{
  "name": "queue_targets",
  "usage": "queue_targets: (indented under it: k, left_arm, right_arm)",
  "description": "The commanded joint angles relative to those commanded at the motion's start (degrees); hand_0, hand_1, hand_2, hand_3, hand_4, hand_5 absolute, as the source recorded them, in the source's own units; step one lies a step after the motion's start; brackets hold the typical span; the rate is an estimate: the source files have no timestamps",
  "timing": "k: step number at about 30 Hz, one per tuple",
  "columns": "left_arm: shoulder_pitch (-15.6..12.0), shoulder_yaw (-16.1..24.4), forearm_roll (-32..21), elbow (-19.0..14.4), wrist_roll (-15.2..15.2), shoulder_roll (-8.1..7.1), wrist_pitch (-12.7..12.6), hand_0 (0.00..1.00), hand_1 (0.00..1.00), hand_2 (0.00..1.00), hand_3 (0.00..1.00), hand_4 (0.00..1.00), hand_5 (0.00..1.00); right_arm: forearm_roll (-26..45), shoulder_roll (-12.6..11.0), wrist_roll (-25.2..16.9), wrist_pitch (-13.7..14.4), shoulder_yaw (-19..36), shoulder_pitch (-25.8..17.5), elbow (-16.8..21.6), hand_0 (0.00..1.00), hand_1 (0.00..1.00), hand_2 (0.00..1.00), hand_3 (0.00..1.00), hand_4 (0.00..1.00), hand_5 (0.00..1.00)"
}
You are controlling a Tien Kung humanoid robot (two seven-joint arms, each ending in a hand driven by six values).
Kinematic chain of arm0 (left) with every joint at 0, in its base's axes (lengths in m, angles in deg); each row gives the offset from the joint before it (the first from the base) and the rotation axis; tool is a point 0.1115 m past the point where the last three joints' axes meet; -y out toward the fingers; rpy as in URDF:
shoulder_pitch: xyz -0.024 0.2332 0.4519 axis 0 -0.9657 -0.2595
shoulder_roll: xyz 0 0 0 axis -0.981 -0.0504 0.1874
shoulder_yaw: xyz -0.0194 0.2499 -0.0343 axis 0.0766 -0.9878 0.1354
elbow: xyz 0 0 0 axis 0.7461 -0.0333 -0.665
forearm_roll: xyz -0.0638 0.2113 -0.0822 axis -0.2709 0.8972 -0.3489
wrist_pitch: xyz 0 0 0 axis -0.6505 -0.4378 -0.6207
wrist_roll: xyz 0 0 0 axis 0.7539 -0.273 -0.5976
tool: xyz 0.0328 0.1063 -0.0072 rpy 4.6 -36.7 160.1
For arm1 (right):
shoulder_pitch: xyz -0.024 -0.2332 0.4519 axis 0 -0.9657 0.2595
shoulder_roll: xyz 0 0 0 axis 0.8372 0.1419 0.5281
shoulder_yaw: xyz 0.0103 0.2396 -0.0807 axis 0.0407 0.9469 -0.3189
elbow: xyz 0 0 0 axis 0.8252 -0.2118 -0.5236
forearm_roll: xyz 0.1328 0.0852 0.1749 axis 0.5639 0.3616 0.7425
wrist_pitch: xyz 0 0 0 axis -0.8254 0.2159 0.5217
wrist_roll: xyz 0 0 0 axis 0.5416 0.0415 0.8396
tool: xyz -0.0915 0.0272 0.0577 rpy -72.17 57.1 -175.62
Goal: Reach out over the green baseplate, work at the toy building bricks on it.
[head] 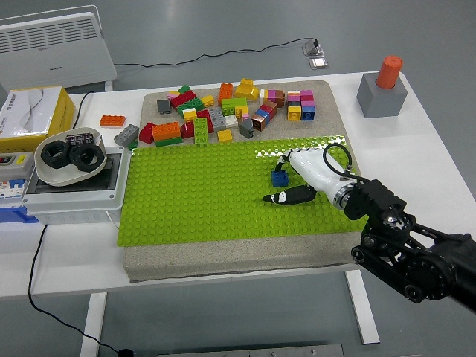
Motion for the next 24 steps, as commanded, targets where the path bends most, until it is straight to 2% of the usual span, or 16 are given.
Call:
queue_targets:
  k: [24]
  left_arm:
    - [0.19,0.18,0.32,0.0,0.2,-0.14,0.06,0.792,0.717,0.717,0.802,0.732,0.842]
  right_arm:
    - [0.5,0.6,-0.37,0.07,-0.38,0.31,-2.14,0.81,0.788,0.83,0.618,0.969,0.672]
